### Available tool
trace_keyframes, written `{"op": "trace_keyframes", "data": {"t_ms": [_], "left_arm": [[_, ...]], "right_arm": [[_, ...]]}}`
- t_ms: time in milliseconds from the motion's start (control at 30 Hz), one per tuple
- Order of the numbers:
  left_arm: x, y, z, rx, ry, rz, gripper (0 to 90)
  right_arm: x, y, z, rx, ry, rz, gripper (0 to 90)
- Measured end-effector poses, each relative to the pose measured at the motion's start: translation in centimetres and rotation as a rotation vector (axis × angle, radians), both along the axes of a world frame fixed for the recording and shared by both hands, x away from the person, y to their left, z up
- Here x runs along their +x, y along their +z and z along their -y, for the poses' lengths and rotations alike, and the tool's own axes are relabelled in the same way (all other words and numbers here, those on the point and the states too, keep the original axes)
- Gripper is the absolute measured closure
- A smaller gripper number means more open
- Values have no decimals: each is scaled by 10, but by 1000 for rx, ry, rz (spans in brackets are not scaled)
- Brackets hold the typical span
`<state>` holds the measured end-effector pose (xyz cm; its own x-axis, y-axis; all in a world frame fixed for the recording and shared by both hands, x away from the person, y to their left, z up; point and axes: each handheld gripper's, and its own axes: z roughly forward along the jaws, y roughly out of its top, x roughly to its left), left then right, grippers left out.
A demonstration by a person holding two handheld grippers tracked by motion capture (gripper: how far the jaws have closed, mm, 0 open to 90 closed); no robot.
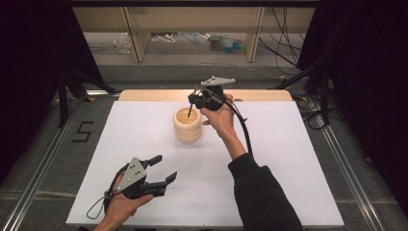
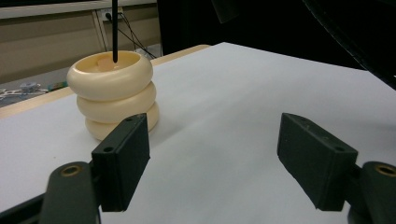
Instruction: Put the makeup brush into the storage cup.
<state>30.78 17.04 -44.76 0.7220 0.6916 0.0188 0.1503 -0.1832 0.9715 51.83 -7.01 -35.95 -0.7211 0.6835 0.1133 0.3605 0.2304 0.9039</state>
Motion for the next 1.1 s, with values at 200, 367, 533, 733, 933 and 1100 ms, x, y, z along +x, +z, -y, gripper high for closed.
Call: {"op": "trace_keyframes", "data": {"t_ms": [200, 367, 533, 733, 933, 1100], "left_arm": [[0, 0, 0, -2, 1, -2, 255], [0, 0, 0, 5, -2, 5, 255], [1, 0, -1, 7, -1, 8, 256], [0, 0, 0, 4, -1, 3, 256], [0, 0, 0, 3, -2, 5, 256], [1, 1, -1, 5, -2, 7, 255]], "right_arm": [[3, -5, -2, -17, -3, -18, 851], [5, -8, -2, -24, 0, -27, 851], [6, -11, -4, -29, 2, -33, 851], [6, -14, -6, -42, 14, -45, 851], [6, -17, -9, -51, 25, -62, 851], [8, -20, -10, -65, 33, -59, 851]]}}
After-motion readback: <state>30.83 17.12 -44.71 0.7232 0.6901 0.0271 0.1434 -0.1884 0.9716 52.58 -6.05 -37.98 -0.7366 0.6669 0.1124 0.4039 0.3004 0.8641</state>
